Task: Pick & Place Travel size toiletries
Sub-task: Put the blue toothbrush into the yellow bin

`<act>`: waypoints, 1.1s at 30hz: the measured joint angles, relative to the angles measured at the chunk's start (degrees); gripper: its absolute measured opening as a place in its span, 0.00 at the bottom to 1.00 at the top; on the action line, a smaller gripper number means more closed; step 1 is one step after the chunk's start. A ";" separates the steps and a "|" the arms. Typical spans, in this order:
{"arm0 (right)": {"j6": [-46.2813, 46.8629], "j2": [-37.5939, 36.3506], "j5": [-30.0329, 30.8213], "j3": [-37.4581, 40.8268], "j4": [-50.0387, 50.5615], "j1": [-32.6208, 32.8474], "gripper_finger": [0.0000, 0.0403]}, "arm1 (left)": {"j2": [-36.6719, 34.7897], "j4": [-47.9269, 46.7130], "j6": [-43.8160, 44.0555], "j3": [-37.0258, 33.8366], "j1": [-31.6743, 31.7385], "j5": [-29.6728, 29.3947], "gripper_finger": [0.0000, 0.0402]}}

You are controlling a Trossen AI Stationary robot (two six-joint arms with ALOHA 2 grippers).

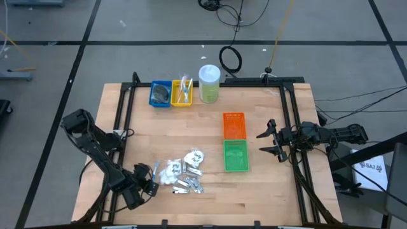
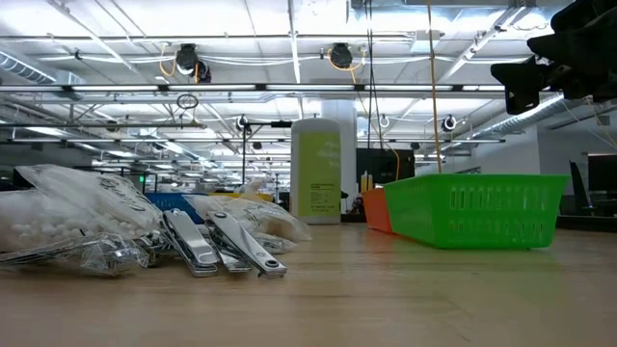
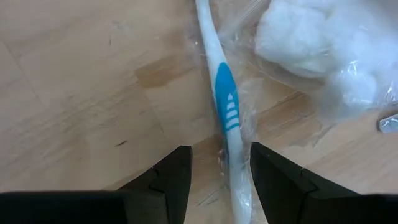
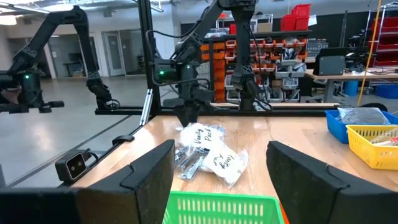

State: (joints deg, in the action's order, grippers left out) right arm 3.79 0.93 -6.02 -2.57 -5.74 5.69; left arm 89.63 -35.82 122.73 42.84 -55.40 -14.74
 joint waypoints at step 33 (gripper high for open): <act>-0.02 0.00 0.00 0.00 0.00 0.02 0.60 | -1.35 -15.87 -10.52 0.83 9.04 -4.34 0.04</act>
State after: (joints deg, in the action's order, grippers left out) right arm 3.77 0.93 -6.02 -2.57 -5.74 5.71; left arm 88.28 -51.69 112.21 43.68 -46.36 -19.08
